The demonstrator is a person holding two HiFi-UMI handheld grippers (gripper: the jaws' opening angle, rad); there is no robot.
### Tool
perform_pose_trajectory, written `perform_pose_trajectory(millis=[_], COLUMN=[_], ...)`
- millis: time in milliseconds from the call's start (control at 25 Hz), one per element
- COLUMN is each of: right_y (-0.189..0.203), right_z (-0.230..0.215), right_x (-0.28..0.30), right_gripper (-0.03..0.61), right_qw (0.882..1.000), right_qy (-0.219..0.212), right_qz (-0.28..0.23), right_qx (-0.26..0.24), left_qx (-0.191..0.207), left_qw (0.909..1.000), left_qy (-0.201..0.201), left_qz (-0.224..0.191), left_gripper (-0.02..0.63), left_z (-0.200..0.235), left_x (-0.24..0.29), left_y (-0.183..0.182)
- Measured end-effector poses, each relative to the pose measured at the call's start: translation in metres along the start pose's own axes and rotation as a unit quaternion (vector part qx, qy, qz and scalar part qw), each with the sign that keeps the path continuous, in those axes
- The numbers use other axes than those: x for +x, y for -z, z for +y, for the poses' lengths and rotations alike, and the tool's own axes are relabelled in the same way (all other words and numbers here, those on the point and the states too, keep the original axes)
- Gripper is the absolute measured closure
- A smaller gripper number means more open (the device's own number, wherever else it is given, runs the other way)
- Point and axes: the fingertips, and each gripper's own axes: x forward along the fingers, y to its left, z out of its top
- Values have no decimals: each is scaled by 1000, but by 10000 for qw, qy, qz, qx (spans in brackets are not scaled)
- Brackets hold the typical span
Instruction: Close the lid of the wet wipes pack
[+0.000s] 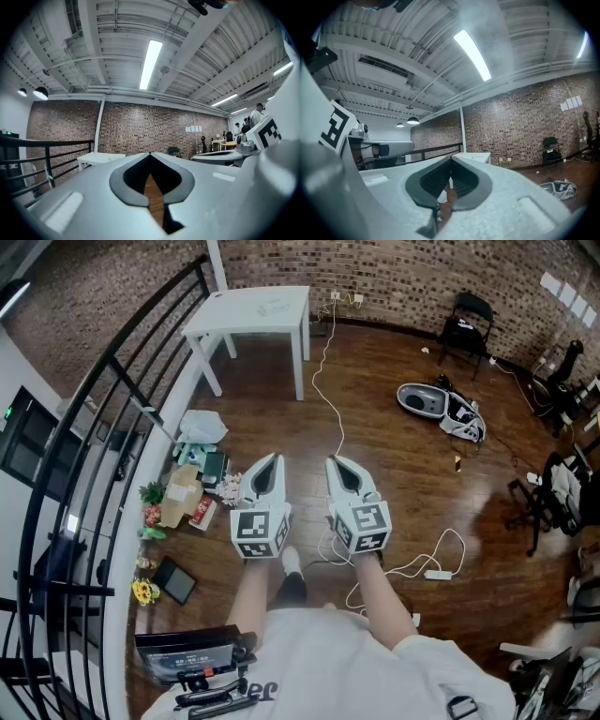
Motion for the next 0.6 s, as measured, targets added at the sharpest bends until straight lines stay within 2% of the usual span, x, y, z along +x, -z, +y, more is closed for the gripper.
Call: perform_pose_trajectory(millis=[360, 480, 600], right_y=[-41, -40, -29], right_z=[25, 35, 37], right_x=[161, 198, 229], right_gripper=[592, 592, 592], right_qw=[9988, 9980, 9977], right_qy=[-257, -373, -442], right_qz=[-345, -292, -97], right_qx=[-248, -414, -503], left_qx=[150, 25, -74], left_qw=[9995, 9995, 9998], left_qy=[82, 31, 32], left_qz=[-256, -309, -189], left_gripper=[597, 597, 597], left_z=[118, 149, 172], left_x=[97, 121, 141], left_y=[-37, -36, -23])
